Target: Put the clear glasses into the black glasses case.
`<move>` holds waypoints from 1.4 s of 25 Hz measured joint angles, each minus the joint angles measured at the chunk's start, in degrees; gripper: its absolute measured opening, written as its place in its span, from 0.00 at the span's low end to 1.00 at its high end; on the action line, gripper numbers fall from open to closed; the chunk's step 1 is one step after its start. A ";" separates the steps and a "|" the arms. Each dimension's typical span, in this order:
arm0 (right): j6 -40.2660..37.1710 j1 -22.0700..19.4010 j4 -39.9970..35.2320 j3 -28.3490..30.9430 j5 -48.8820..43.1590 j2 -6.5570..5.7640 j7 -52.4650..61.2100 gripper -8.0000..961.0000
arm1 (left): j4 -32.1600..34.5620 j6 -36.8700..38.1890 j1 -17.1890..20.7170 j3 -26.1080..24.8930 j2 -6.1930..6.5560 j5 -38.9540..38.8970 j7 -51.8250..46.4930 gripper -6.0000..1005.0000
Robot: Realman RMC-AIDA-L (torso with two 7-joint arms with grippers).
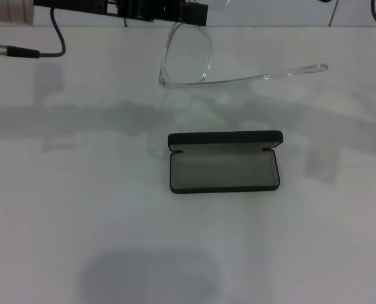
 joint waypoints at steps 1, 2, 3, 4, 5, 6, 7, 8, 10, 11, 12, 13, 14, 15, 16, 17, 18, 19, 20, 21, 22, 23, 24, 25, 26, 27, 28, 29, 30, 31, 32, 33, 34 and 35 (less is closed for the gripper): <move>0.03 0.00 0.01 0.00 -0.01 0.00 0.01 0.17 | 0.00 0.00 0.00 0.00 0.00 0.00 0.00 0.11; 0.18 0.01 0.02 0.00 -0.04 0.03 0.03 0.18 | 0.00 0.00 0.00 0.00 0.00 0.00 0.00 0.11; 0.29 0.02 0.02 0.00 -0.06 0.04 0.05 0.18 | 0.00 0.00 0.00 0.00 0.01 -0.01 0.01 0.11; 0.64 0.02 0.03 0.00 -0.12 0.05 0.21 0.19 | 0.00 0.00 0.00 -0.06 0.03 -0.02 0.06 0.11; 1.02 0.02 0.04 0.00 -0.17 0.04 0.44 0.19 | 0.00 0.00 0.00 -0.18 0.06 -0.03 0.19 0.11; 1.26 0.02 0.04 0.00 -0.22 0.01 0.69 0.20 | 0.00 0.00 0.00 -0.23 0.08 -0.06 0.25 0.11; 1.51 -0.10 0.04 0.10 -0.29 -0.11 1.20 0.20 | 0.00 0.00 0.00 -0.33 0.13 -0.20 0.40 0.10; 1.51 -0.10 0.04 0.10 -0.29 -0.11 1.20 0.20 | 0.00 0.00 0.00 -0.33 0.14 -0.26 0.45 0.10; 1.54 -0.24 0.04 0.23 -0.31 -0.16 1.45 0.20 | 0.00 0.00 0.03 -0.34 0.18 -0.38 0.46 0.10; 1.54 -0.29 0.04 0.25 -0.31 -0.17 1.53 0.20 | 0.00 0.00 0.04 -0.35 0.18 -0.38 0.46 0.10; 1.54 -0.35 0.04 0.30 -0.31 -0.17 1.58 0.20 | 0.00 0.00 0.04 -0.35 0.18 -0.39 0.46 0.10; 1.54 -0.45 0.04 0.38 -0.29 -0.18 1.66 0.20 | 0.03 0.00 0.05 -0.36 0.18 -0.39 0.46 0.10; 1.54 -0.45 0.04 0.38 -0.29 -0.18 1.66 0.19 | 0.07 0.00 0.06 -0.37 0.18 -0.39 0.48 0.10; 1.75 -1.04 0.02 0.62 0.22 -0.17 2.66 0.19 | 0.12 0.00 0.10 -0.40 0.18 -0.40 0.54 0.10; 1.83 -1.20 0.03 0.70 0.39 -0.17 3.05 0.19 | 0.19 0.00 0.20 -0.45 0.18 -0.50 0.69 0.10; 1.96 -1.50 0.02 0.90 0.74 -0.18 3.80 0.19 | 0.25 0.00 0.36 -0.51 0.18 -0.67 0.86 0.10; 1.96 -1.73 0.02 1.09 1.03 -0.20 4.22 0.19 | 0.28 -0.01 0.61 -0.58 0.18 -1.07 1.24 0.10; 1.90 -1.96 0.02 1.24 1.31 -0.20 4.45 0.19 | 0.30 -0.02 0.73 -0.62 0.17 -1.32 1.46 0.10; 1.66 -2.46 -0.06 1.42 1.73 -0.21 4.80 0.19 | 0.30 -0.04 0.96 -0.77 0.17 -1.73 1.87 0.10; 1.31 -3.02 -0.28 1.47 2.05 -0.20 5.20 0.19 | 0.30 -0.05 1.21 -1.10 0.14 -1.94 2.18 0.10; 1.05 -3.57 -0.60 1.48 2.48 -0.19 5.86 0.19 | 0.33 -0.07 1.38 -1.50 0.08 -2.09 2.54 0.10; 0.85 -4.14 -0.88 1.48 2.87 -0.19 6.79 0.19 | 0.33 -0.07 1.50 -1.93 0.01 -2.13 2.81 0.10; 0.77 -4.74 -1.15 1.49 3.25 -0.20 8.18 0.19 | 0.33 -0.07 1.71 -2.48 -0.07 -2.36 3.27 0.10; 0.65 -5.48 -1.36 1.52 3.68 -0.38 11.03 0.19 | 0.31 -0.07 1.97 -2.97 -0.15 -2.69 3.71 0.10; 0.65 -5.48 -1.36 1.52 3.68 -0.38 11.03 0.19 | 0.25 -0.07 2.54 -3.41 -0.25 -3.75 4.30 0.10; 0.36 -5.80 -1.40 1.54 3.75 -0.58 12.97 0.19 | 0.23 -0.06 2.87 -3.47 -0.26 -4.36 4.57 0.10; -0.18 -5.98 -1.40 1.57 3.76 -0.74 14.42 0.19 | 0.16 -0.05 3.52 -3.57 -0.27 -5.63 5.11 0.10; -0.75 -6.17 -1.36 1.58 3.76 -0.83 15.43 0.19 | 0.08 -0.05 3.93 -3.54 -0.27 -6.43 5.51 0.10; -1.54 -6.30 -1.25 1.58 3.76 -0.88 16.24 0.19 | 0.05 -0.04 4.26 -3.43 -0.32 -6.88 5.85 0.10; -2.16 -6.39 -1.18 1.59 3.76 -0.84 16.84 0.16 | 0.04 -0.02 4.44 -3.25 -0.42 -7.08 6.07 0.10; -2.78 -6.46 -1.15 1.56 3.76 -0.71 17.58 0.13 | 0.03 0.00 4.55 -3.04 -0.56 -7.08 6.29 0.10; -2.97 -6.42 -1.15 1.37 3.76 -0.62 18.04 0.11 | 0.03 0.02 4.67 -2.79 -0.77 -7.02 6.44 0.10; -3.19 -6.25 -1.14 1.00 3.75 -0.50 18.49 0.08 | 0.02 0.05 4.75 -2.58 -0.92 -6.92 6.57 0.10; -3.35 -5.90 -1.06 0.56 3.75 -0.41 18.77 0.05 | 0.02 0.06 4.89 -2.12 -1.05 -6.76 6.80 0.10</move>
